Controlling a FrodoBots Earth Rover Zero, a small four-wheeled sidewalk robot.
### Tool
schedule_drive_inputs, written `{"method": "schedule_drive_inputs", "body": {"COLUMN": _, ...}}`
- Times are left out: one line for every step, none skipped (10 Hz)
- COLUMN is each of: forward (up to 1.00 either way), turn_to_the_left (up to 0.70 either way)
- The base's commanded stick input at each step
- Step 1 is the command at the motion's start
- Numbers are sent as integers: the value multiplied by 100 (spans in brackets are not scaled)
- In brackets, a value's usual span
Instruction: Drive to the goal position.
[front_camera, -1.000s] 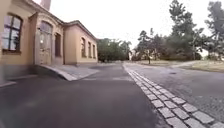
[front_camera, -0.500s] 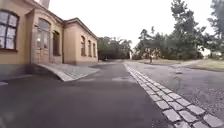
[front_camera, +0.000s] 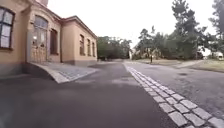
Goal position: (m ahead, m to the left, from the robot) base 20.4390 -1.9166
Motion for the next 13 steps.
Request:
{"method": "schedule_drive_inputs", "body": {"forward": 70, "turn_to_the_left": 0}}
{"method": "schedule_drive_inputs", "body": {"forward": 70, "turn_to_the_left": 0}}
{"method": "schedule_drive_inputs", "body": {"forward": 70, "turn_to_the_left": 0}}
{"method": "schedule_drive_inputs", "body": {"forward": 70, "turn_to_the_left": 6}}
{"method": "schedule_drive_inputs", "body": {"forward": 70, "turn_to_the_left": 14}}
{"method": "schedule_drive_inputs", "body": {"forward": 70, "turn_to_the_left": 14}}
{"method": "schedule_drive_inputs", "body": {"forward": 70, "turn_to_the_left": 14}}
{"method": "schedule_drive_inputs", "body": {"forward": 70, "turn_to_the_left": 8}}
{"method": "schedule_drive_inputs", "body": {"forward": 70, "turn_to_the_left": 0}}
{"method": "schedule_drive_inputs", "body": {"forward": 70, "turn_to_the_left": 0}}
{"method": "schedule_drive_inputs", "body": {"forward": 70, "turn_to_the_left": 0}}
{"method": "schedule_drive_inputs", "body": {"forward": 70, "turn_to_the_left": 0}}
{"method": "schedule_drive_inputs", "body": {"forward": 70, "turn_to_the_left": 0}}
